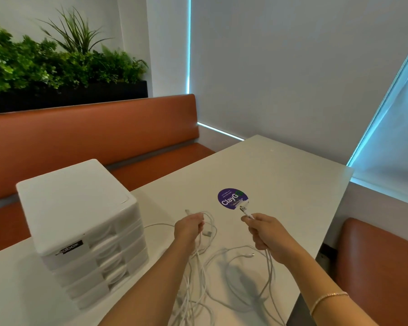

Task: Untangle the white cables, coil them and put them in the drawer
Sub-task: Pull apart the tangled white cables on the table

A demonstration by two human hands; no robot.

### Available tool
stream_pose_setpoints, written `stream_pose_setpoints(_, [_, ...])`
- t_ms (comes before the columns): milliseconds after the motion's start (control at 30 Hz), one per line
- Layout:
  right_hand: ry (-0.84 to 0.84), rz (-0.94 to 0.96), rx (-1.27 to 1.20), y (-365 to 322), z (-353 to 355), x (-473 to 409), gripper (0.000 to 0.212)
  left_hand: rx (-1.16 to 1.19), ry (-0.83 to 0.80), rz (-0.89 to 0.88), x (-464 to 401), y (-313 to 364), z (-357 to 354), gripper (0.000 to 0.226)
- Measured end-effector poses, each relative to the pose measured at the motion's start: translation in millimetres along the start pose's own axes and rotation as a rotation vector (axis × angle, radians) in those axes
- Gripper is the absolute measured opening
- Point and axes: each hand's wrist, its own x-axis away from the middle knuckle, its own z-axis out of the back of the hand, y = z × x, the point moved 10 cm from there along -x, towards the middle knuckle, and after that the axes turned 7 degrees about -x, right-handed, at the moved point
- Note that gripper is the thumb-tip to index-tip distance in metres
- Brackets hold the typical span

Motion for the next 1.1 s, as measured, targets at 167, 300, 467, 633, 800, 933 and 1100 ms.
stream_pose_setpoints(167, [0.048,0.073,-0.111,-5.0,-10.2,5.2,0.011,-0.034,-0.174,-0.275,46.4,31.8,-16.5,0.023])
stream_pose_setpoints(300, [0.093,0.169,-0.085,-14.3,-26.8,16.7,0.013,-0.122,-0.274,-0.344,74.9,37.3,-20.1,0.034])
stream_pose_setpoints(467, [0.089,0.234,-0.076,-17.4,-52.7,35.9,0.018,-0.212,-0.351,-0.358,96.9,32.1,-14.6,0.034])
stream_pose_setpoints(633, [0.023,0.278,-0.078,-17.2,-76.2,57.5,0.019,-0.291,-0.387,-0.386,115.8,34.8,-5.3,0.027])
stream_pose_setpoints(800, [0.05,0.298,-0.044,-16.9,-73.1,65.8,0.015,-0.218,-0.486,-0.281,126.5,35.0,2.3,0.045])
stream_pose_setpoints(933, [-0.013,0.258,-0.004,-15.5,-78.5,72.4,0.023,-0.177,-0.575,-0.173,136.2,32.7,7.4,0.037])
stream_pose_setpoints(1100, [-0.065,0.211,-0.006,-16.4,-85.6,75.2,0.033,-0.142,-0.569,-0.219,136.0,48.0,10.4,0.033])
